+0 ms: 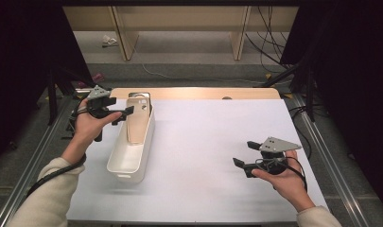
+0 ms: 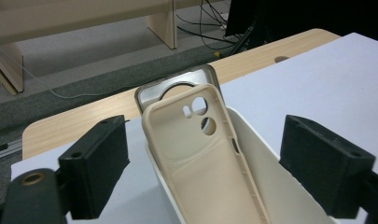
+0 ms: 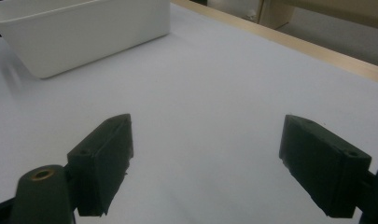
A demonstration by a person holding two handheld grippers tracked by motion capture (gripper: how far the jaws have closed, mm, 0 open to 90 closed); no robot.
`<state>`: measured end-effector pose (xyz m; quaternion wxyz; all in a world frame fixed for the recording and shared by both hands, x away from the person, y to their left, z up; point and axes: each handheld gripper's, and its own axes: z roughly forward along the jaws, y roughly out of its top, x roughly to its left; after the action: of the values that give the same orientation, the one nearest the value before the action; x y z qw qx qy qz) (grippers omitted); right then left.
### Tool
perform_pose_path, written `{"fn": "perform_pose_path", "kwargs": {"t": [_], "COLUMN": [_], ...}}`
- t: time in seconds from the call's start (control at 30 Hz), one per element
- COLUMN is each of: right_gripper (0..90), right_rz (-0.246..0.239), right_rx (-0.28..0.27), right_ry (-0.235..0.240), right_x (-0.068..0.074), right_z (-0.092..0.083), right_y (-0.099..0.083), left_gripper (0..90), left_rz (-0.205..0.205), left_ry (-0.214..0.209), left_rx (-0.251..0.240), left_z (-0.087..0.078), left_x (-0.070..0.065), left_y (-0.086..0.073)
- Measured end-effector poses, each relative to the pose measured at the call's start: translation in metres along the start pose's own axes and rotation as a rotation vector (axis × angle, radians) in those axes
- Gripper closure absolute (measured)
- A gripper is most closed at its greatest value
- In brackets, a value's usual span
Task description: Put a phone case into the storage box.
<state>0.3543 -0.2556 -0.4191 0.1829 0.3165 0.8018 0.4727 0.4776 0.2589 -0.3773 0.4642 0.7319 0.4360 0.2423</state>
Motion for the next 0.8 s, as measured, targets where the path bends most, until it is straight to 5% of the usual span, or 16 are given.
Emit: {"fn": "perform_pose_path", "kwargs": {"t": [0.8], "right_gripper": [18.2], "right_rz": [-0.001], "right_rx": [0.003], "right_ry": [0.0], "right_x": [0.0], "right_z": [0.0], "right_y": [0.0], "left_gripper": [2.4], "left_rz": [0.033], "left_ry": [-0.042], "left_rx": [-0.011], "left_z": [-0.022], "left_x": [-0.023], "left_y": [-0.015]}}
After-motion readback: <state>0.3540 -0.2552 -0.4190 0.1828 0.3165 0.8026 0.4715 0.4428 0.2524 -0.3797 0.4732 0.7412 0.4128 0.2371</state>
